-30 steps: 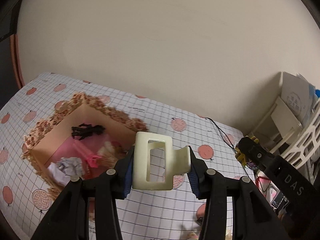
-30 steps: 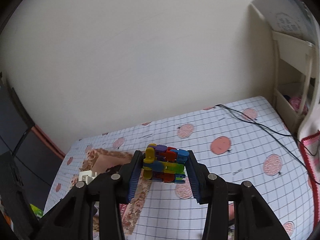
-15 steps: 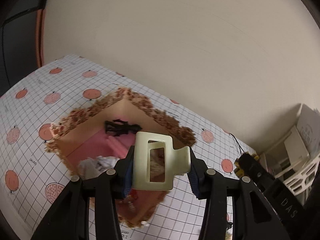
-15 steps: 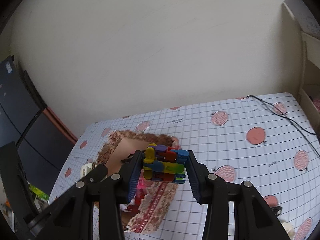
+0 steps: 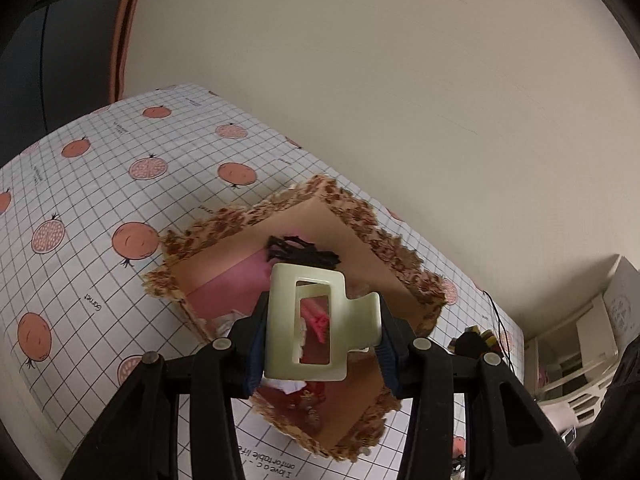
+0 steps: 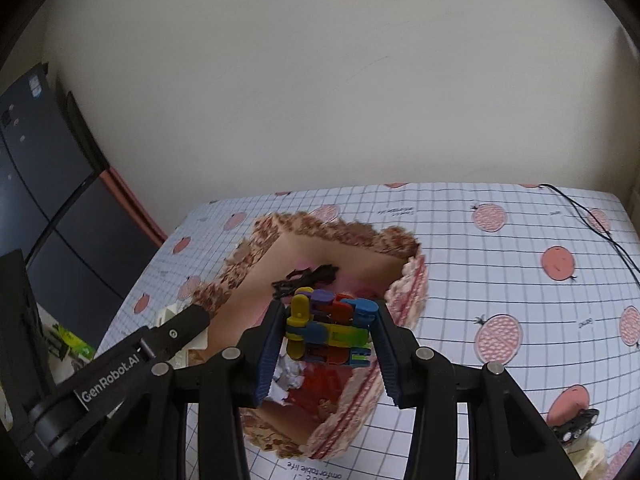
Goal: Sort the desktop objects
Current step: 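Carry the cream clip with the left gripper while the right carries the block puzzle over the box, then open both grippers over the floral box to drop the clip and block puzzle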
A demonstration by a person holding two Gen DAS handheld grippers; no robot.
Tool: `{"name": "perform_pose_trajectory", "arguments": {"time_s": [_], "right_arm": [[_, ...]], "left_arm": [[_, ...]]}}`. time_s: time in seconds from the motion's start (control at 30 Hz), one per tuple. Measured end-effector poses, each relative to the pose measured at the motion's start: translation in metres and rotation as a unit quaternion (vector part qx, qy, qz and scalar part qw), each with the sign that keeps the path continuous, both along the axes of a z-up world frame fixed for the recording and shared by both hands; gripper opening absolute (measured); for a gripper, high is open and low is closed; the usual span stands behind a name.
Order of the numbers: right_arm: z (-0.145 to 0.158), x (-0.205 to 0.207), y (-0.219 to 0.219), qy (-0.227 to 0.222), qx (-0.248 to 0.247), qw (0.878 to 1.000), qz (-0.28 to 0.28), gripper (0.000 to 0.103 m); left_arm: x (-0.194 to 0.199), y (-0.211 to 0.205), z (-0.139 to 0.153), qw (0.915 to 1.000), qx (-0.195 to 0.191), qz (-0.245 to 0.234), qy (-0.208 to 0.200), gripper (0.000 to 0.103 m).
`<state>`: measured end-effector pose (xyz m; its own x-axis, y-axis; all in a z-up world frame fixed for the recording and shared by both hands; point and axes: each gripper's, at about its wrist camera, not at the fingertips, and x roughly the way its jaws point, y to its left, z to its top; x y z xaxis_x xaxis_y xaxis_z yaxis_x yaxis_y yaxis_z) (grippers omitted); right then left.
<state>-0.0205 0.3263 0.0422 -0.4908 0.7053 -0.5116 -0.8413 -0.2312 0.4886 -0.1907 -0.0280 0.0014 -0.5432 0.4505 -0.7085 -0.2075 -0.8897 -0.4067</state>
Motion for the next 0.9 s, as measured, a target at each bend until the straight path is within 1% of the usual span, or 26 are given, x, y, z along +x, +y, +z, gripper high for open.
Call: {"name": "perform_pose_trajectory", "arguments": {"time_s": [0.2, 0.37, 0.6, 0.9], "right_arm": [[-0.005, -0.024, 0.002, -0.009, -0.004, 1.0, 0.028, 0.047], [-0.01, -0.034, 0.006, -0.011, -0.013, 0.999, 0.039, 0.047], [-0.024, -0.043, 0.014, -0.018, -0.038, 0.998, 0.049, 0.047], [-0.036, -0.048, 0.017, -0.028, -0.058, 0.996, 0.054, 0.047]], "left_arm": [[-0.005, -0.017, -0.001, 0.9998, 0.004, 0.019, -0.004, 0.048], [-0.01, -0.024, -0.006, 0.9996, 0.003, 0.026, -0.011, 0.048], [-0.016, -0.017, -0.023, 0.9994, -0.001, 0.015, -0.032, 0.048], [-0.019, -0.012, -0.041, 0.9981, -0.008, 0.01, -0.06, 0.048]]}}
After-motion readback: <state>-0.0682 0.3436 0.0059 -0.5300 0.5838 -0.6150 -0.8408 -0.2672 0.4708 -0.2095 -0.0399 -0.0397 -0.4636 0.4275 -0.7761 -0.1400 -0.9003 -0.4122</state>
